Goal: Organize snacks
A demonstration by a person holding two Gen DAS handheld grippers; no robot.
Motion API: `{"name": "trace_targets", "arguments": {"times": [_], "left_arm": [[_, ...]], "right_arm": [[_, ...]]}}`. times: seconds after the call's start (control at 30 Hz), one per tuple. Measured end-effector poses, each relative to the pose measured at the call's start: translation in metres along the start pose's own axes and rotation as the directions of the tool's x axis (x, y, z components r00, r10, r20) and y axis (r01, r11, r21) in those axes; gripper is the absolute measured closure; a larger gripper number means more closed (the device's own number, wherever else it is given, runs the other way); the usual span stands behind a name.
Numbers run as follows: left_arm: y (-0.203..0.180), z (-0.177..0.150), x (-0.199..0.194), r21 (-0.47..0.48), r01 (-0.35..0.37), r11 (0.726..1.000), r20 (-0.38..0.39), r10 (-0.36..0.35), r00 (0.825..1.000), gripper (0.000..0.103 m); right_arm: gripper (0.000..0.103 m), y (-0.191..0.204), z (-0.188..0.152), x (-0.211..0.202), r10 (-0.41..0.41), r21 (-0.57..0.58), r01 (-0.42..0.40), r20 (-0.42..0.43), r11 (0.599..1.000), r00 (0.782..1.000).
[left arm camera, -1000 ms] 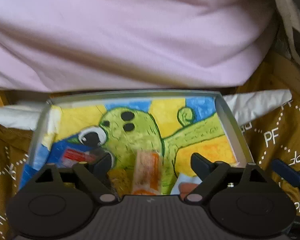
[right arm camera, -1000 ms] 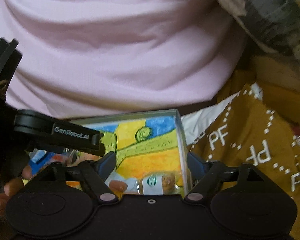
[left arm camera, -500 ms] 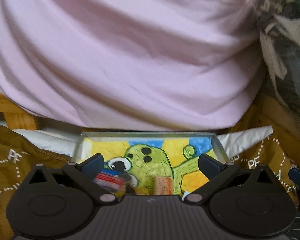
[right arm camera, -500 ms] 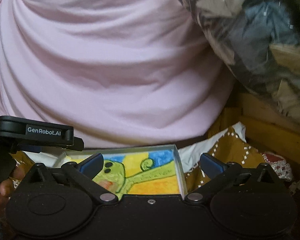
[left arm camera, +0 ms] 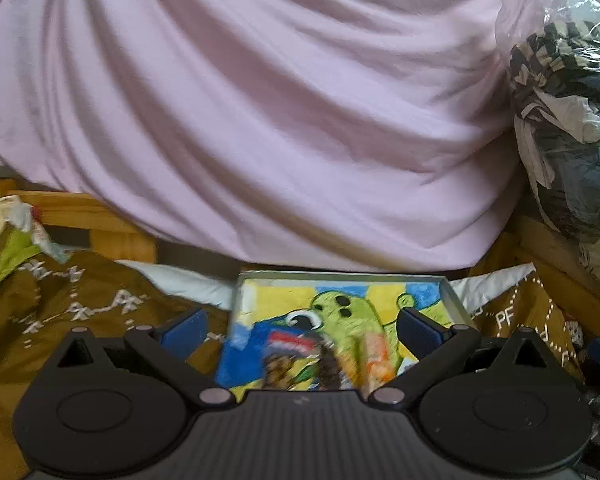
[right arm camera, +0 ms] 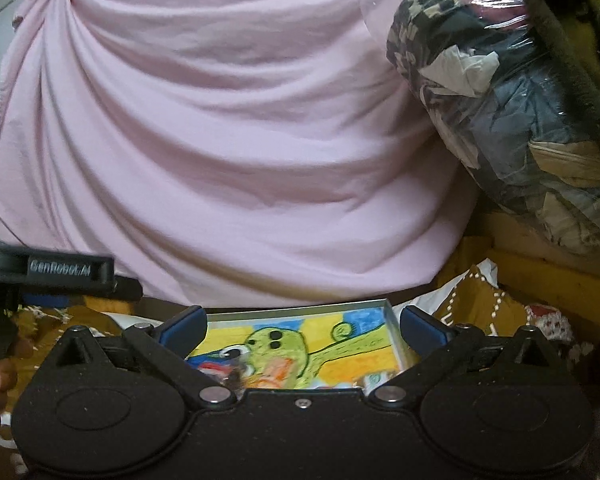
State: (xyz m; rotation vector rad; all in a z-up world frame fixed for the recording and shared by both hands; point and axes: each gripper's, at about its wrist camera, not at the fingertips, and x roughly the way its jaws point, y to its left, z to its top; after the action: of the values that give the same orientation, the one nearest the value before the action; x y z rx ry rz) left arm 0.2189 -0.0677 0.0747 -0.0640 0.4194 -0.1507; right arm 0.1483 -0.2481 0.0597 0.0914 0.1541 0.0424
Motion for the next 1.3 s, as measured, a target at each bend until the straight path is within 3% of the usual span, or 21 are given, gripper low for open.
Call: {"name": "trace_targets", "arguments": {"times": [0.47,0.77,1.03,1.3], "left_arm": [[0.071,-0.038,-0.067,-0.075,-0.082,0.994,-0.062,0.077,0.995,0.0],[0.101,-0.05,-0.082,-0.103,-0.097,0.99,-0.188,0.076,0.979,0.0],[0.111,-0.066,-0.071,-0.032,-0.14,0.99,-0.309,0.123,0.943,0.0],[0.121,-0.083,-0.046,0.014,-0.226,0.974,-0.44,0.209,0.873,0.0]], "right_arm": [[0.001,0.039,-0.017,-0.066,0.07,0.008,-0.07,0.001,0.997,0.998],[0.001,0.07,-0.036,-0.078,0.157,-0.005,-0.158,-0.089,0.987,0.984],[0.001,0.099,-0.061,-0.073,0.215,-0.049,-0.231,-0.222,0.972,0.951],[0.001,0.113,-0.082,-0.058,0.201,-0.078,-0.237,-0.318,0.968,0.927]]}}
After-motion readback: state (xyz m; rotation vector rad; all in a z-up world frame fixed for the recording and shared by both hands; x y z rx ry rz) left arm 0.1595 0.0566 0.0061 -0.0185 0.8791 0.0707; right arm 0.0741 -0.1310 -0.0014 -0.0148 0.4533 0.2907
